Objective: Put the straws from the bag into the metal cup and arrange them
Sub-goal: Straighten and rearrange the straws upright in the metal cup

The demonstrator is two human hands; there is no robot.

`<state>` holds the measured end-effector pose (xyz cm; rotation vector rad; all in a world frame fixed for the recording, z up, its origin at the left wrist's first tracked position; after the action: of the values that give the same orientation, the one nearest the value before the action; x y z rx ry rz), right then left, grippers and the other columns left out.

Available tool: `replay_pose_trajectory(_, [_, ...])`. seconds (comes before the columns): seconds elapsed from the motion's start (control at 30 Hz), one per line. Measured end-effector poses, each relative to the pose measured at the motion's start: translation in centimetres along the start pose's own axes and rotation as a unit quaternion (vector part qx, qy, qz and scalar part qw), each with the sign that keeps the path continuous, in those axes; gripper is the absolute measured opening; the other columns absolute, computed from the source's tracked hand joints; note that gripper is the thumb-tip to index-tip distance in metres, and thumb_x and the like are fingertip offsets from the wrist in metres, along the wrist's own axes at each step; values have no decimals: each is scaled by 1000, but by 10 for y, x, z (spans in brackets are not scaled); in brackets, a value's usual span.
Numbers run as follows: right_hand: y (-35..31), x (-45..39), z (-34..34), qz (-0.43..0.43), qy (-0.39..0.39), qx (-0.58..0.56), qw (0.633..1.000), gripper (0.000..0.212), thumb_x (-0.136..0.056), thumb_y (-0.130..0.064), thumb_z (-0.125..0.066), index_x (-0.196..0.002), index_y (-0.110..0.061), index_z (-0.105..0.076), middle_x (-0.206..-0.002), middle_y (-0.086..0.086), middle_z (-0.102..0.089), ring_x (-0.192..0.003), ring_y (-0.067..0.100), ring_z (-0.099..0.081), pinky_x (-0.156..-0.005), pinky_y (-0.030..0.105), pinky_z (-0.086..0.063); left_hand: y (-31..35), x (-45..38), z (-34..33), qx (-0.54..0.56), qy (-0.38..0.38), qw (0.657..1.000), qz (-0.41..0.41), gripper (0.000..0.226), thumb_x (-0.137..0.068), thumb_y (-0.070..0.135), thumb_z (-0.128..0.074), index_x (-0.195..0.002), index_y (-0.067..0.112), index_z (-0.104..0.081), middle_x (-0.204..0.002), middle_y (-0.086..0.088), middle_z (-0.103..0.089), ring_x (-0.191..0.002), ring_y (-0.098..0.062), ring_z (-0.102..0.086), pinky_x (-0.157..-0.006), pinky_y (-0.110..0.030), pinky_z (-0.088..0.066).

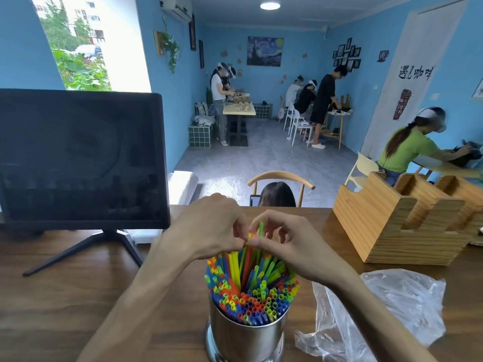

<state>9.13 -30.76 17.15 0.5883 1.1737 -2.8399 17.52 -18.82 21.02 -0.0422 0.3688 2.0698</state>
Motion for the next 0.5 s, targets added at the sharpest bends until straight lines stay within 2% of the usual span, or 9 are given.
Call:
replay_pose_trajectory(0.1, [0,3,1,-14,31,-13,999,29,-87,-35,-79,-107,-35,-58,-82,-15,-65,-75,-3,-59,-63,15,-42,0,1,0,14,-12,1000,3,7,-77,36,-75,-81,32,-79,-81,17,-71,-73,2,-60,-66,-18,-47])
replay_pose_trajectory(0.23, [-3,4,-2,1,42,20,999,14,-90,-37,-75,-97,-29,-68,-83,-18,-66,-81,-2,-60,-65,14,-43,3,4,8,85,-3,996,-12,3,-77,32,-77,-78,29,-79,-71,19,-69,-70,12,-57,-57,-9,-41])
replay_pose_trajectory(0.3, [-3,5,-3,1,38,29,999,17,-91,-41,-73,-89,-24,-75,-78,-21,-63,-77,-6,-56,-66,11,-40,0,6,22,138,53,989,-6,4,-78,26,-77,-75,27,-76,-66,24,-65,-67,9,-58,-60,-7,-41])
replay_pose_trajectory(0.37, [-5,5,-2,-1,34,16,999,23,-93,-47,-67,-94,-26,-78,-81,-24,-64,-81,-8,-56,-69,10,-39,-7,9,37,211,139,968,4,12,-79,20,-78,-75,29,-72,-70,19,-69,-64,1,-60,-63,-9,-43])
replay_pose_trajectory(0.43, [-8,6,-3,-3,17,-4,1000,25,-95,-51,-59,-110,-39,-74,-96,-25,-69,-97,-7,-60,-76,11,-42,-10,14,48,298,229,927,2,17,-81,17,-79,-77,31,-70,-75,11,-74,-67,-4,-66,-65,-14,-48])
replay_pose_trajectory(0.5, [-13,5,-7,-1,-8,-55,998,25,-98,-48,-56,-121,-46,-65,-109,-19,-73,-109,-2,-63,-84,15,-47,-9,23,60,372,321,871,-11,18,-84,13,-77,-82,29,-69,-79,7,-77,-70,-8,-70,-63,-17,-50])
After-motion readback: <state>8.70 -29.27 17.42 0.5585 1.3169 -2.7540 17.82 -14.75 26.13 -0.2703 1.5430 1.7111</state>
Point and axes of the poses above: each hand's wrist, its own x-axis away from the middle knuckle, its own z-axis out of the back of the hand, y = z × x, the point moved 7 cm from there along -x, towards the middle knuckle
